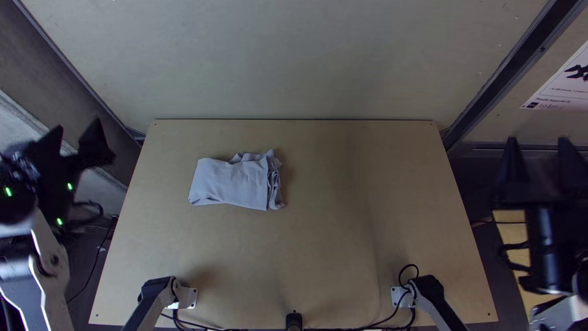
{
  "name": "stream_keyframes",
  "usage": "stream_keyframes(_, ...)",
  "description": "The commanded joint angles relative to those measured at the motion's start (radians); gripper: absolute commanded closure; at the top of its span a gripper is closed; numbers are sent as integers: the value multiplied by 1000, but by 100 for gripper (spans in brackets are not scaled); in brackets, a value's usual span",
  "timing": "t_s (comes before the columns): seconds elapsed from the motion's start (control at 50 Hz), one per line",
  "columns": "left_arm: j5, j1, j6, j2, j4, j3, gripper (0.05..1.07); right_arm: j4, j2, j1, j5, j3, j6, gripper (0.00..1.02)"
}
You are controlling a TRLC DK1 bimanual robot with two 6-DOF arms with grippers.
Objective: Fold the t-shirt
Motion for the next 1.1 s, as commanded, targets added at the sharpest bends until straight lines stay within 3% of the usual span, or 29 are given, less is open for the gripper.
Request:
stream_keyframes(0.0,6,1,18,-134,63,-173,10,119,-158,-8,13,-196,-15,3)
stream_keyframes(0.16,8,7,34,-355,212,-462,10,123,-288,-7,13,-371,-4,3)
stream_keyframes(0.54,6,10,26,-656,360,-919,10,183,-563,45,13,-814,7,3)
stream_keyframes(1.08,8,-15,32,-768,555,-1278,10,399,-572,88,11,-1204,99,3)
